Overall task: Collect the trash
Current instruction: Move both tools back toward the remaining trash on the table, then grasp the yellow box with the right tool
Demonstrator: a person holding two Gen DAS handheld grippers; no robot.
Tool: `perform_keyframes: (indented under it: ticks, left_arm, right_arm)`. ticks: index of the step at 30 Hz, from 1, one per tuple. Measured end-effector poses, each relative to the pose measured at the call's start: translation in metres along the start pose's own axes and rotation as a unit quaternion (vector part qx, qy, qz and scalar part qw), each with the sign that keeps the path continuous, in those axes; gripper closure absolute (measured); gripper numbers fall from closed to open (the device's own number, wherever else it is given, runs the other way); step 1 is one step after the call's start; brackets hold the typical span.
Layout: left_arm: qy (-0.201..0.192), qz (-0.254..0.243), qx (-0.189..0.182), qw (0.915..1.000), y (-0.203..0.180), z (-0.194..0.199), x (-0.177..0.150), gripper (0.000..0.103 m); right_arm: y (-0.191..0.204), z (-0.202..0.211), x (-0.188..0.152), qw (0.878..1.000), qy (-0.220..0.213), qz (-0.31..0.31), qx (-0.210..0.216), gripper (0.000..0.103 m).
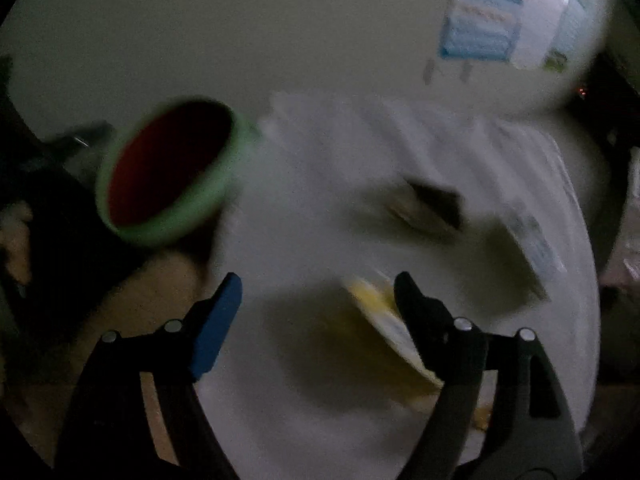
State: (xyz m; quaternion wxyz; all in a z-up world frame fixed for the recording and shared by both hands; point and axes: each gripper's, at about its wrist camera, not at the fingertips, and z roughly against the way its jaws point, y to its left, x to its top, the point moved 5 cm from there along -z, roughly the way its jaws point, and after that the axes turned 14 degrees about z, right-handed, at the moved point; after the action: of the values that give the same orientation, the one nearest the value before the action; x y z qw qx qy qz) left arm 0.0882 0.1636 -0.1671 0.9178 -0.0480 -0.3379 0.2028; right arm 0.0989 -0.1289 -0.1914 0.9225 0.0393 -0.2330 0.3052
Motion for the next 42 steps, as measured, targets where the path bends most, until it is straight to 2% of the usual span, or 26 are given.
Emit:
perform_keyframes:
  ticks: [4, 8, 12, 15, 25, 29, 32, 35, 38, 40, 41, 42]
  left_arm:
    - [0.014, -0.020, -0.014, 0.9996, -0.023, 0.001, -0.013, 0.041]
    - [0.028, -0.047, -0.025, 0.9982, -0.046, 0.003, -0.026, 0.041]
    - [0.036, -0.073, -0.029, 0.9963, -0.066, 0.004, -0.036, 0.041]
    - [0.045, -0.089, -0.034, 0.9944, -0.078, 0.002, -0.041, 0.041]
    - [0.066, -0.138, -0.055, 0.9867, -0.122, -0.014, -0.053, 0.041]
    - [0.063, -0.163, -0.065, 0.9824, -0.144, -0.021, -0.054, 0.040]
    - [0.064, -0.182, -0.067, 0.9788, -0.161, -0.029, -0.052, 0.040]
    - [0.068, -0.210, -0.087, 0.9715, -0.183, -0.039, -0.052, 0.039]
    - [0.076, -0.261, -0.109, 0.9561, -0.211, -0.054, -0.061, 0.033]
    - [0.092, -0.311, -0.124, 0.9376, -0.235, -0.067, -0.071, 0.033]
    - [0.100, -0.340, -0.132, 0.9256, -0.248, -0.075, -0.077, 0.033]
    - [0.105, -0.357, -0.133, 0.9187, -0.256, -0.079, -0.080, 0.033]
  right_arm:
    - [-0.041, -0.020, -0.035, 0.998, 0.058, 0.010, -0.021, 0.026]
    - [-0.056, -0.040, -0.051, 0.995, 0.096, 0.035, -0.003, 0.026]
    - [-0.049, -0.058, -0.051, 0.991, 0.117, 0.052, 0.036, 0.026]
    - [-0.054, -0.065, -0.045, 0.991, 0.115, 0.046, 0.052, 0.026]
    - [-0.046, -0.078, -0.050, 0.979, 0.125, 0.010, 0.161, 0.027]
    - [-0.029, -0.075, -0.055, 0.978, 0.121, 0.026, 0.167, 0.041]
    - [-0.021, -0.064, -0.058, 0.985, 0.095, 0.027, 0.144, 0.050]
    - [-0.032, -0.040, -0.059, 0.989, 0.045, -0.043, 0.135, 0.052]
    - [-0.053, -0.009, -0.069, 0.987, -0.005, -0.122, 0.105, 0.052]
    - [-0.060, 0.006, -0.077, 0.982, -0.030, -0.162, 0.096, 0.052]
    - [-0.063, 0.012, -0.084, 0.978, -0.042, -0.184, 0.093, 0.052]
    - [-0.066, 0.020, -0.094, 0.975, -0.049, -0.199, 0.087, 0.052]
